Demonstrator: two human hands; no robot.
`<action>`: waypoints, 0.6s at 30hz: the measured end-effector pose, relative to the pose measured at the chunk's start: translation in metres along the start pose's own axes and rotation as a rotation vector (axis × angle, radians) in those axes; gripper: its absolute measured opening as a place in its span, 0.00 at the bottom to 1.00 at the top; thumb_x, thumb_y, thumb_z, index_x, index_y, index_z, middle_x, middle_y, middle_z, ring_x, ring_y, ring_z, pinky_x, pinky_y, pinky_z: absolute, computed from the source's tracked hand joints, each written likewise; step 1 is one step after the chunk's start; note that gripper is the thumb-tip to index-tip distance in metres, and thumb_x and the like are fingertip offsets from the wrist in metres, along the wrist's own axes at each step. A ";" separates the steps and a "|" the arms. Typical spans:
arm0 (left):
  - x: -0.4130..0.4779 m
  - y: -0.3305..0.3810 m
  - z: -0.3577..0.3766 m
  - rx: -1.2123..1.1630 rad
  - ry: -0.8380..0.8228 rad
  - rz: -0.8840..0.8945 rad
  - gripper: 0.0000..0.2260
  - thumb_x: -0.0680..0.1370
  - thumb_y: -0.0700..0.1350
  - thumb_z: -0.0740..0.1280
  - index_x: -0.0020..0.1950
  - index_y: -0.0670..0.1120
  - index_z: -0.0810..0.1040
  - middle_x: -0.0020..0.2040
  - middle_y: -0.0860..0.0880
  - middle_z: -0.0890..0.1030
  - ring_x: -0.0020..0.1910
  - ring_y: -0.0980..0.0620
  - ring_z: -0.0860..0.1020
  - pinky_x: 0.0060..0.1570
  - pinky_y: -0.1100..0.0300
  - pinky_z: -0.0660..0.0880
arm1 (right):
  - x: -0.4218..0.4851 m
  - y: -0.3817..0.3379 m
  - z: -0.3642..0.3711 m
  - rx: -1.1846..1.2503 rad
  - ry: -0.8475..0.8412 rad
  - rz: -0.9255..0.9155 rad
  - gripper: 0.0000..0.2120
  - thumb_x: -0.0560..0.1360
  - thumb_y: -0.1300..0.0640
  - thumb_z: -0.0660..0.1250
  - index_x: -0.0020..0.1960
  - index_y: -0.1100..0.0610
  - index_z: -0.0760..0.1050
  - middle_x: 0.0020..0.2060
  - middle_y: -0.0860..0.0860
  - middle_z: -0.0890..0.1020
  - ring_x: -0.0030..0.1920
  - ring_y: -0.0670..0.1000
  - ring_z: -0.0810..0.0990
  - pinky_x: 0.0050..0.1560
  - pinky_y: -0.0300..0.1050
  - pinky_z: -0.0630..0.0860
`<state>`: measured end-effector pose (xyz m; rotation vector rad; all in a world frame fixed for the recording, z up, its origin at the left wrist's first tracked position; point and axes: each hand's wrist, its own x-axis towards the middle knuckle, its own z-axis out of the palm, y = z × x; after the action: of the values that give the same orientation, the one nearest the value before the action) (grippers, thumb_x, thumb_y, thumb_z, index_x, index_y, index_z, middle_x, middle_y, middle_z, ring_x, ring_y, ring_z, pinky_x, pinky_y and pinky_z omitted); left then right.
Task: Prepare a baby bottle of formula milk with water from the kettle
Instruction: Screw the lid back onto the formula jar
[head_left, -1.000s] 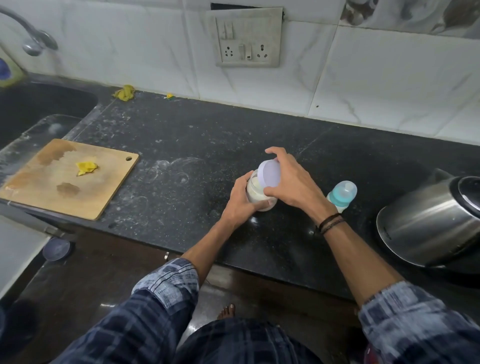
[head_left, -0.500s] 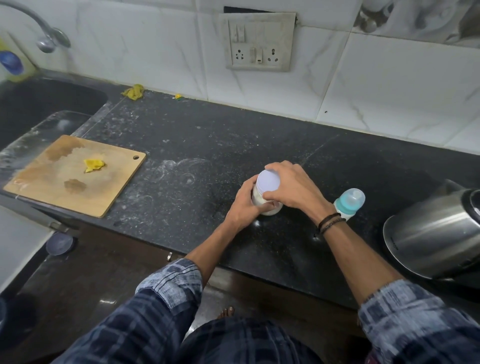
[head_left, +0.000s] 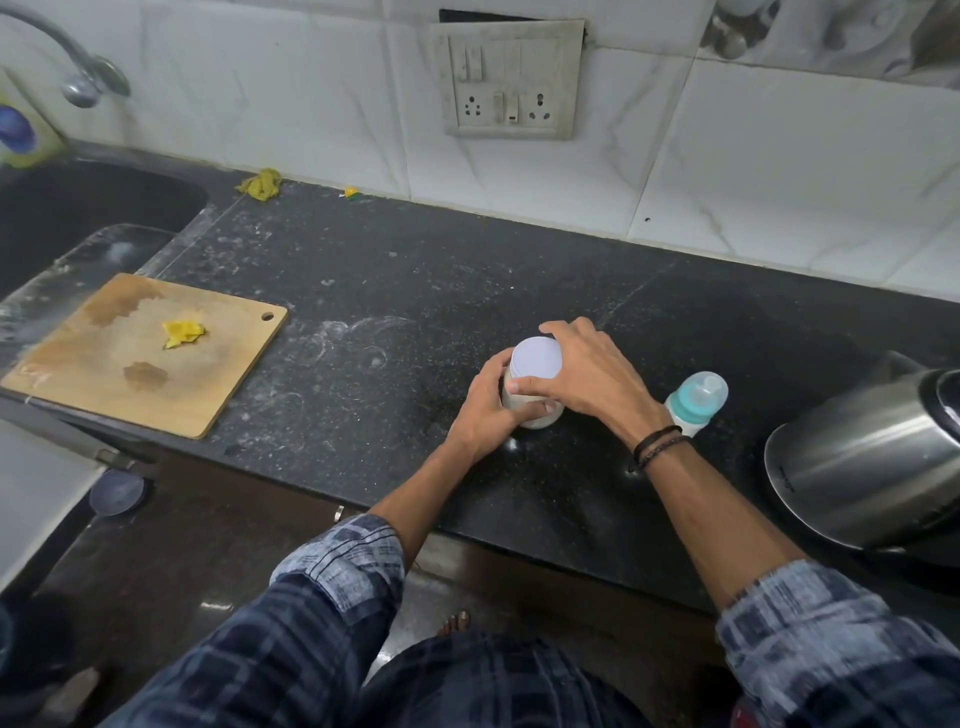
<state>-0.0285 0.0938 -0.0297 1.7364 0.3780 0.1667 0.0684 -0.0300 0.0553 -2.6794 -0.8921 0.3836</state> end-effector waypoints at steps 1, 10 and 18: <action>0.000 0.000 0.000 0.006 0.004 0.001 0.39 0.66 0.54 0.80 0.74 0.54 0.68 0.70 0.51 0.75 0.68 0.51 0.74 0.66 0.51 0.76 | 0.000 0.000 -0.001 0.006 -0.022 -0.013 0.48 0.68 0.32 0.77 0.81 0.49 0.62 0.75 0.54 0.68 0.71 0.59 0.70 0.64 0.57 0.74; -0.002 0.003 -0.004 0.044 0.003 -0.004 0.37 0.64 0.59 0.78 0.71 0.59 0.68 0.65 0.58 0.77 0.61 0.65 0.75 0.55 0.70 0.71 | -0.006 -0.008 0.000 -0.121 0.079 -0.021 0.42 0.71 0.32 0.74 0.78 0.47 0.64 0.69 0.54 0.73 0.66 0.59 0.74 0.55 0.56 0.76; 0.001 0.001 -0.006 0.071 0.008 -0.022 0.35 0.67 0.58 0.80 0.71 0.61 0.67 0.64 0.60 0.77 0.62 0.64 0.75 0.55 0.67 0.71 | -0.007 -0.008 -0.010 -0.072 0.020 -0.017 0.42 0.72 0.32 0.74 0.80 0.47 0.64 0.73 0.53 0.71 0.69 0.59 0.74 0.60 0.57 0.76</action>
<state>-0.0296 0.0992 -0.0281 1.8011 0.4131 0.1458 0.0620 -0.0304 0.0681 -2.7339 -0.9389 0.3263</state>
